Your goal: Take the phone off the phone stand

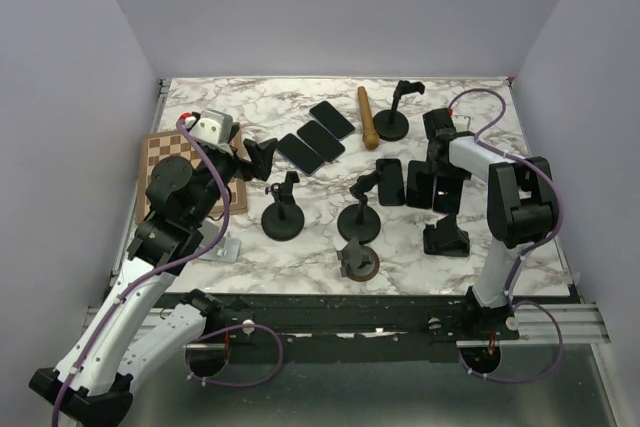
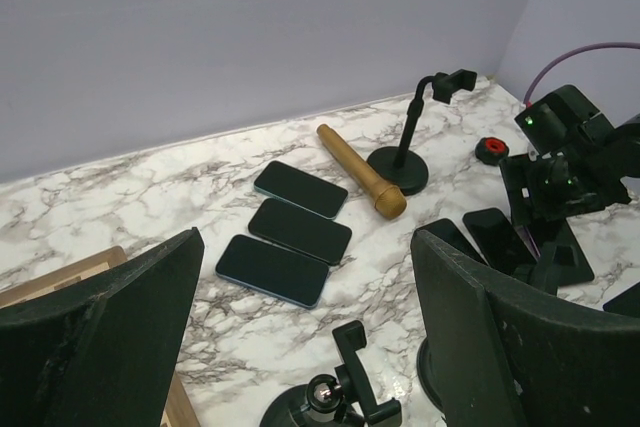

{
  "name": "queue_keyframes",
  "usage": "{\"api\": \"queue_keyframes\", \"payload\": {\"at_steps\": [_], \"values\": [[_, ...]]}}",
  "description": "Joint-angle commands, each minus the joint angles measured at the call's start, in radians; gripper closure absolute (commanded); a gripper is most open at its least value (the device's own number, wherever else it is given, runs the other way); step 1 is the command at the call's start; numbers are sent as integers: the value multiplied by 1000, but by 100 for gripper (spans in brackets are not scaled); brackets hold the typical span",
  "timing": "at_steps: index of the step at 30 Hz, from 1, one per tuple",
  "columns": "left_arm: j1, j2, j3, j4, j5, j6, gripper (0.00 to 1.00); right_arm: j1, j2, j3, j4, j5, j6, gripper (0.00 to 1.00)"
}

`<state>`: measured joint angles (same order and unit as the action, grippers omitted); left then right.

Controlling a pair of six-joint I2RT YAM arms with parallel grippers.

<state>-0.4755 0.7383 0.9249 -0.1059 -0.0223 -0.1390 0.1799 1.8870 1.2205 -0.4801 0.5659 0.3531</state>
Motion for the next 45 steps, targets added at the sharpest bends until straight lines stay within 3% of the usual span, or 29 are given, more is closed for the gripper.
{"api": "queue_keyframes", "payload": {"at_steps": [1, 6, 18, 24, 31, 45], "values": [[-6, 4, -8, 17, -19, 6, 7, -5, 9, 2, 23, -33, -1, 19], [-5, 7, -9, 16, -19, 6, 7, -6, -7, 2, 23, -30, -2, 8], [-5, 16, -12, 18, -22, 3, 7, -5, -169, -6, -6, -60, 17, 7], [-6, 16, -16, 22, -30, 0, 7, -5, -384, -31, 17, -136, 13, 6], [-5, -10, -39, 45, -62, 1, 7, -5, -725, -119, 167, -295, -10, 0], [-16, -206, -198, 231, -249, 30, 7, -5, -1235, -313, 451, -468, -72, 0]]}}
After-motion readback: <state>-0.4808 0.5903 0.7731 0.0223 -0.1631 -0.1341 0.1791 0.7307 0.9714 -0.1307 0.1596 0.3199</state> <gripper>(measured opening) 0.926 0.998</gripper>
